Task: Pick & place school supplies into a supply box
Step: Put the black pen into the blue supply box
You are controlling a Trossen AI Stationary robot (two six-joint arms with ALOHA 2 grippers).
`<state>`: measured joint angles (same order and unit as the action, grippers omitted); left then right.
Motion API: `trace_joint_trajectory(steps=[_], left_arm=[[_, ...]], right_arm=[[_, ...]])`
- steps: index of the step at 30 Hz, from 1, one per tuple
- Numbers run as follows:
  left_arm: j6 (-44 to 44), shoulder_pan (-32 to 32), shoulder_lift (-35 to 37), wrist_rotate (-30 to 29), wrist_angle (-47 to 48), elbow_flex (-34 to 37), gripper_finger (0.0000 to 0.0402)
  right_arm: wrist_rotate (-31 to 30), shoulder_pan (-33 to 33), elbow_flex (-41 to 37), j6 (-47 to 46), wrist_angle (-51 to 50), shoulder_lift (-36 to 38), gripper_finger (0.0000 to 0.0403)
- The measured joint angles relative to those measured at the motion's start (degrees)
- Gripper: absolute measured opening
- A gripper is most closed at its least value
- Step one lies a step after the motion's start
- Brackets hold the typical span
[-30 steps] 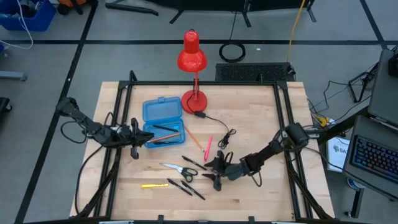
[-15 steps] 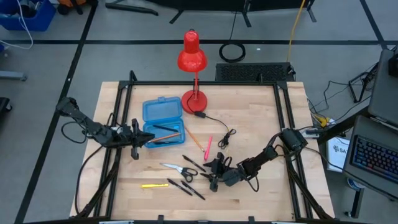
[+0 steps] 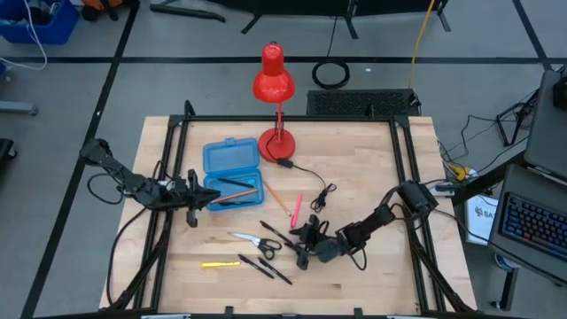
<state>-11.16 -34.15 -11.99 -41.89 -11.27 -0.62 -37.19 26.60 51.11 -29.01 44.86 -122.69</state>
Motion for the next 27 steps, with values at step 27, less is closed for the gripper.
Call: trace_joint_trajectory(steps=[27], left_arm=[[-0.6, 0.0, 0.0, -0.1, 1.3, 0.0, 0.0037]], right_arm=[[-0.6, -1.0, -0.1, 3.2, 4.7, -6.2, 0.0199]])
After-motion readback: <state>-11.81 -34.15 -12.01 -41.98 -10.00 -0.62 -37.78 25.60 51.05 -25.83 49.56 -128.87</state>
